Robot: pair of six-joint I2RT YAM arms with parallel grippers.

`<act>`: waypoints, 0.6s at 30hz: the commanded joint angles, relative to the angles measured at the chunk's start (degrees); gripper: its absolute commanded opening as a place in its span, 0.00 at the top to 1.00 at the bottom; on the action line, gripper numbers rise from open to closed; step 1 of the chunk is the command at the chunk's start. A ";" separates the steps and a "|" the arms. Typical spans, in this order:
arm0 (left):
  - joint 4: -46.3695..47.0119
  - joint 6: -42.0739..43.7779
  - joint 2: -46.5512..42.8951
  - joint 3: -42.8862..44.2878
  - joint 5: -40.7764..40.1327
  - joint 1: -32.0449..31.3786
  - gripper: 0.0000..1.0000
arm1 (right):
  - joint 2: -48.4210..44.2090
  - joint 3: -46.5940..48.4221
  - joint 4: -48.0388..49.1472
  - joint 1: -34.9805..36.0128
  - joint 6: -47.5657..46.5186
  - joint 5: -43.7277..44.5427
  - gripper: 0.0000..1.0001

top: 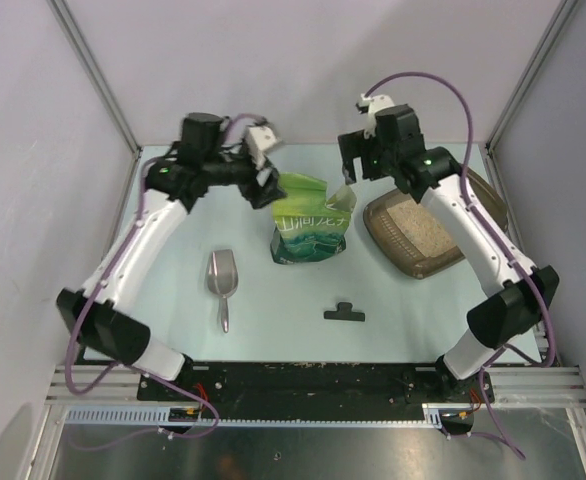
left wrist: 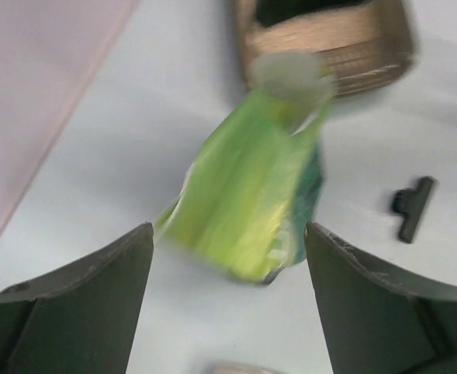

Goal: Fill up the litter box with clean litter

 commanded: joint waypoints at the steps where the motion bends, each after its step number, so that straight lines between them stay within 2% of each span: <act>1: 1.98 -10.48 -7.78 -3.10 -12.84 8.83 0.15 | -3.57 2.34 5.60 -3.11 -4.67 4.41 0.06; 5: 1.54 -9.18 -10.07 -14.51 -15.41 19.28 0.14 | -4.98 -0.13 9.48 -6.10 -7.40 -0.40 0.05; 7: 0.75 -5.49 -9.29 -17.43 -17.41 21.23 0.15 | -5.25 -0.14 9.40 -7.50 -8.11 -8.04 0.08; 10: -1.71 -6.44 -6.04 -19.02 -19.81 22.99 0.20 | -5.16 0.39 8.95 -7.60 -7.85 -12.28 0.11; 14: -2.33 -15.83 -3.05 -21.82 -18.92 25.90 0.27 | -5.42 -1.27 9.48 -7.34 -7.23 -14.57 0.12; 18: -2.24 -26.45 0.82 -24.55 -23.75 26.16 0.34 | -6.56 -2.24 9.40 -7.34 -7.93 -16.58 0.13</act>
